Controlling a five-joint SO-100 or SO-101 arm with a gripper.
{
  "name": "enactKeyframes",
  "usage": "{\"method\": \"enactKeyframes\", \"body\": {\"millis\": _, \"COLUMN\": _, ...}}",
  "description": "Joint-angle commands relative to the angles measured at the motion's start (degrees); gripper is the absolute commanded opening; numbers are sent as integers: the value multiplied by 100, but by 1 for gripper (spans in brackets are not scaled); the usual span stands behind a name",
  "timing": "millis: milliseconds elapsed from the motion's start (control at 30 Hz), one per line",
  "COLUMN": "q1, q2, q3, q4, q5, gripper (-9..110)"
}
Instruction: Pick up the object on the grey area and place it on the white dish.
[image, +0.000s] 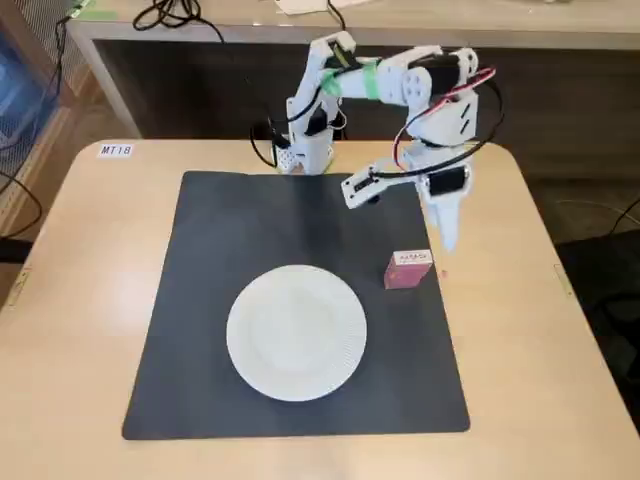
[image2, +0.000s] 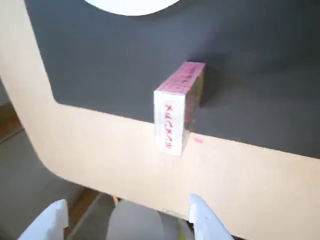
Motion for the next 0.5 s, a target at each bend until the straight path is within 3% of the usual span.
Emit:
{"method": "enactKeyframes", "body": {"millis": 0, "q1": -44, "q2": 501, "q3": 290, "q4": 44, "q5": 132, "gripper": 35}}
{"method": "enactKeyframes", "body": {"millis": 467, "q1": 62, "q2": -343, "q3": 404, "q4": 44, "q5": -378, "gripper": 35}}
